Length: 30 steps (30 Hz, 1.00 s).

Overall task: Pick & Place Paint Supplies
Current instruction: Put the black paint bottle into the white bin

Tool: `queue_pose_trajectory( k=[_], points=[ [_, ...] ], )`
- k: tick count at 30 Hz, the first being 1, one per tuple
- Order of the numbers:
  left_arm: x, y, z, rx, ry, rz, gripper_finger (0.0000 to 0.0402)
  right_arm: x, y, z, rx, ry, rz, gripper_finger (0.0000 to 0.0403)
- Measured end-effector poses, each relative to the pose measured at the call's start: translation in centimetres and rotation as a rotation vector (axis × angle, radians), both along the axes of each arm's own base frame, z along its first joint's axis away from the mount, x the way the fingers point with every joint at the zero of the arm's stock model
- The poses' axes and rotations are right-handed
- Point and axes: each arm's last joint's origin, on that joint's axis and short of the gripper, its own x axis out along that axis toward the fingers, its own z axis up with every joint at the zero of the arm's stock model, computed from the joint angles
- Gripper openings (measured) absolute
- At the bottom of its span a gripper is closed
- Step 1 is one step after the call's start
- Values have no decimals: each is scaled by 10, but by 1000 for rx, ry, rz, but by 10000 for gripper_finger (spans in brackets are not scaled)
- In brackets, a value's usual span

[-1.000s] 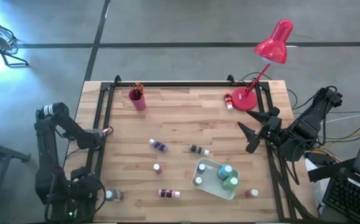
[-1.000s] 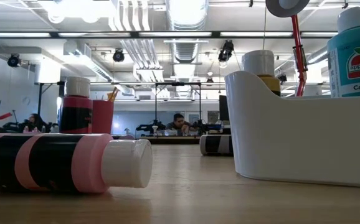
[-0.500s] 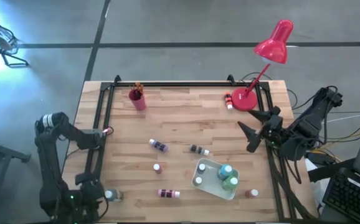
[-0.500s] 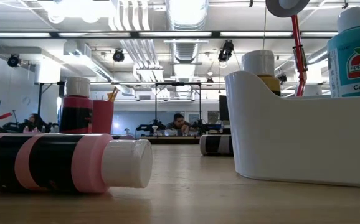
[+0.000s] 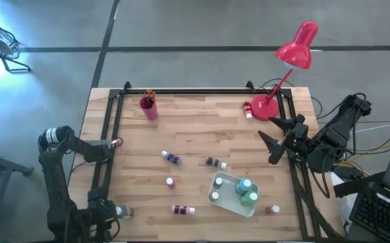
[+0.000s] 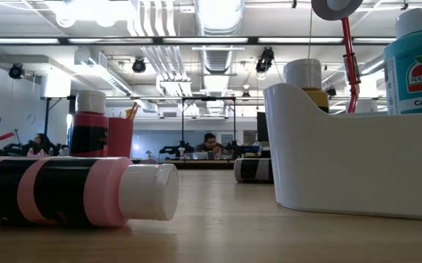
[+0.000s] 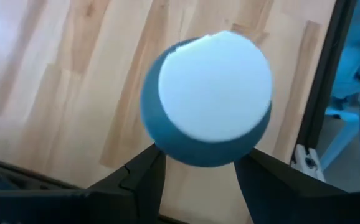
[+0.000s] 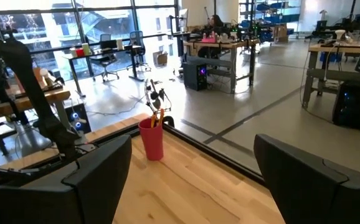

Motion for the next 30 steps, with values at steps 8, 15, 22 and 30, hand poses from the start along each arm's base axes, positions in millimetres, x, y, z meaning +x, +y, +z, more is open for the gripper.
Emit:
queue_pose_trajectory(
  k=[8, 15, 22, 30],
  points=[
    [8, 7, -26, 1, -12, 32, 215, 0, 0, 0, 0, 0, 1, 325],
    [20, 11, -43, -28, -35, 10, 284, 0, 0, 0, 0, 0, 1, 318],
    [28, 16, -47, 33, -110, -36, 326, 0, 0, 0, 0, 0, 0, 332],
    [31, 19, -48, 103, -240, -52, 324, 0, 0, 0, 0, 0, 1, 343]
  ],
)
